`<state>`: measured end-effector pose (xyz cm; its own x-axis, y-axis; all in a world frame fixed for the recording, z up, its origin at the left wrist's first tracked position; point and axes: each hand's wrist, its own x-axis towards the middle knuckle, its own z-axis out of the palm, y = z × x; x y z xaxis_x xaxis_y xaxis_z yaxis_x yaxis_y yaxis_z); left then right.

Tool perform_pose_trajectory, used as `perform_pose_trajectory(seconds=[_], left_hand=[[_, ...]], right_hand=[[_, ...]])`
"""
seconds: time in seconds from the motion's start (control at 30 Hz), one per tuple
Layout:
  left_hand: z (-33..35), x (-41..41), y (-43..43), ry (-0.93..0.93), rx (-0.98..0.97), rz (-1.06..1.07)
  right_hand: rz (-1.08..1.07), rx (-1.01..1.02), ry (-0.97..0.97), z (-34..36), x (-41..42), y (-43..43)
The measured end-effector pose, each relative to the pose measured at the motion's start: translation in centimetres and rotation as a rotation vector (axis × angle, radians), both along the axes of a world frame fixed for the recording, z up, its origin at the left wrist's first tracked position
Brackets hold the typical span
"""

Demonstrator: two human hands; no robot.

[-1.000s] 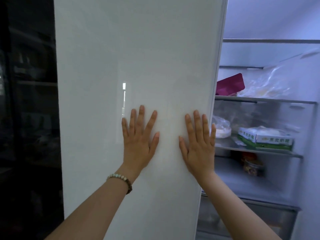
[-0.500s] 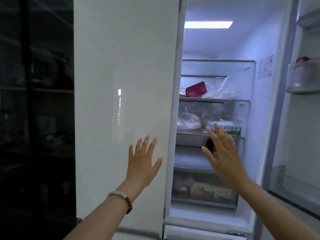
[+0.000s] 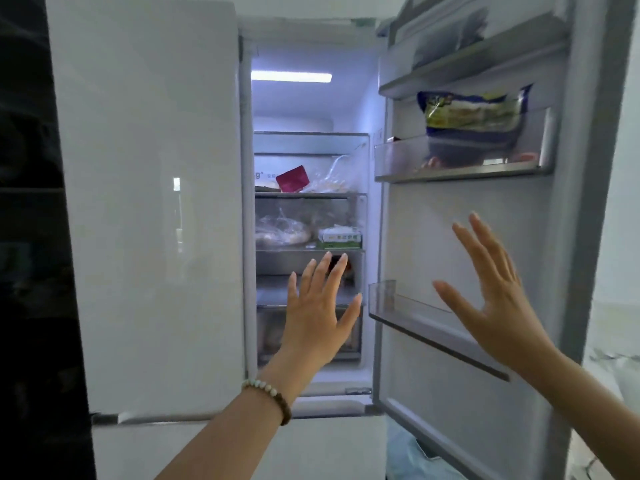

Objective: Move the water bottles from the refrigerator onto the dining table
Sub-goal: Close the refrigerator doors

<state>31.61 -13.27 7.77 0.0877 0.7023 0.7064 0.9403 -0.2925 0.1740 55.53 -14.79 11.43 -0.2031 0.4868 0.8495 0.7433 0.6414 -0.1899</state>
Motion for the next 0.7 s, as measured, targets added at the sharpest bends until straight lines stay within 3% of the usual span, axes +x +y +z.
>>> perform_pose_trajectory(seconds=[0.23,0.4,0.53,0.7], left_hand=[[2.0,14.0,0.9,-0.1,0.036,-0.118],[2.3,24.5,2.3,-0.29,-0.036,-0.26],[2.4,29.4,2.6,-0.327,-0.108,-0.297],[3.1,31.7,3.0,-0.249,-0.14,-0.269]], right_hand=[[-0.011,0.165,0.001,1.4,12.1,-0.5],[0.143,-0.172,0.309,1.3,20.3,3.4],[0.24,-0.424,0.334,0.2,22.7,6.5],[0.411,-0.433,0.395,-0.4,23.6,8.3]])
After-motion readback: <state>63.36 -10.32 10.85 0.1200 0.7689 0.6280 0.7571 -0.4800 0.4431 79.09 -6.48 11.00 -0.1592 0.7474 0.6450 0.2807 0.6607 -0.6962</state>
